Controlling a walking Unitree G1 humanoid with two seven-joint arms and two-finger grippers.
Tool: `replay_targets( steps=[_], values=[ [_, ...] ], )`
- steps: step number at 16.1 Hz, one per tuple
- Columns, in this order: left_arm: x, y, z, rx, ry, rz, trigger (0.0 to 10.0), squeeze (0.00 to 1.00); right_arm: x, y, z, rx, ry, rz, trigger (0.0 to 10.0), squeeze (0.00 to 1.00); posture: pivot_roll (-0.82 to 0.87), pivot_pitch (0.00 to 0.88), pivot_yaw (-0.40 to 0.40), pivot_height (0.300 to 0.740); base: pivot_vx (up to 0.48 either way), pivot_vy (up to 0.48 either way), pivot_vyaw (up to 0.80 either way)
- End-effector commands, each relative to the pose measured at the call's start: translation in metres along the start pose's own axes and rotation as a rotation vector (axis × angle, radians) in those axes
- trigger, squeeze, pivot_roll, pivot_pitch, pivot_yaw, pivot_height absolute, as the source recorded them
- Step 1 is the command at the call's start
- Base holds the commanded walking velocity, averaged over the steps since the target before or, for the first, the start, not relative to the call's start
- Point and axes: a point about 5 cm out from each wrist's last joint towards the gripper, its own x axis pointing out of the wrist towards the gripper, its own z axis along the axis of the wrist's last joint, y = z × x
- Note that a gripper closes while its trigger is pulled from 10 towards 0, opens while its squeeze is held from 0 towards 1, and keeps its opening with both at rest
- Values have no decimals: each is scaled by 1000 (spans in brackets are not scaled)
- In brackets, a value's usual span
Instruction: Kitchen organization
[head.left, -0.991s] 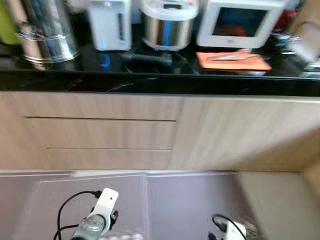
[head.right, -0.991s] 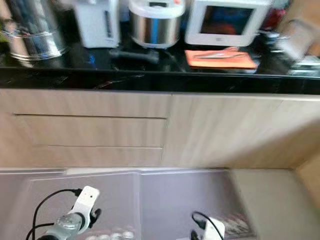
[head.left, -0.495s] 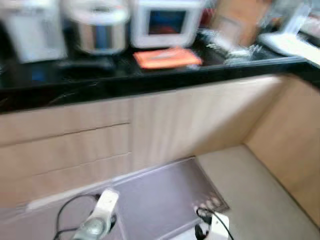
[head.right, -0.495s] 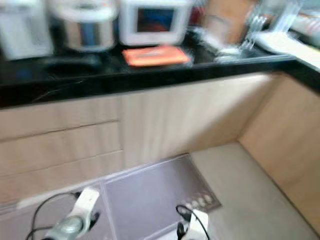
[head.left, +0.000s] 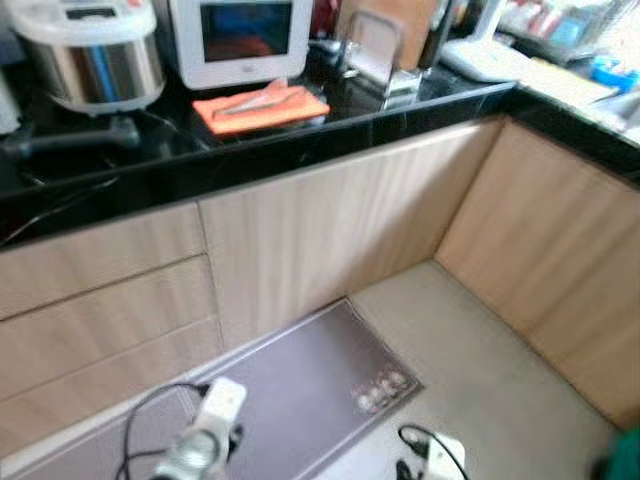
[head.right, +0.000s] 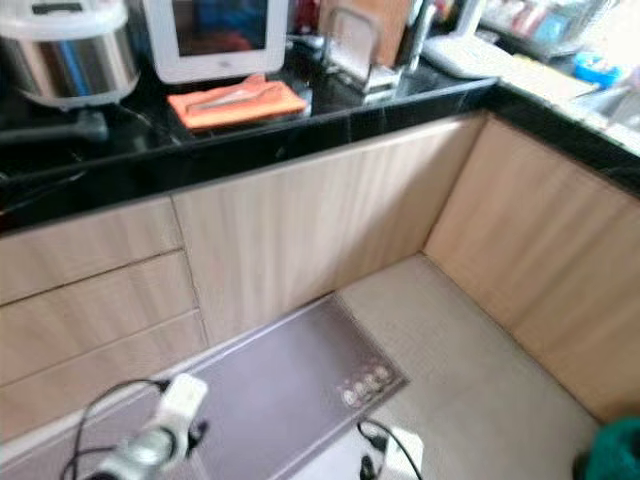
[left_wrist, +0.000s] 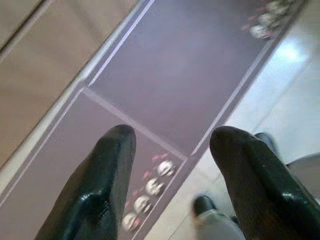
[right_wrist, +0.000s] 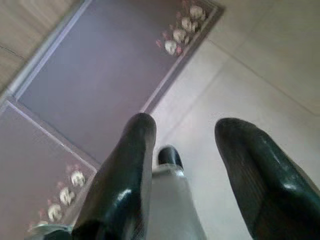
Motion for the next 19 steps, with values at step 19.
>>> replay_targets(
  steps=[19],
  values=[
    [-2,17,-3,17,16,14,10000,0,1,2,4,51,-8,2,10000,0,71,32,-36,740,0,0,-682]
  ],
)
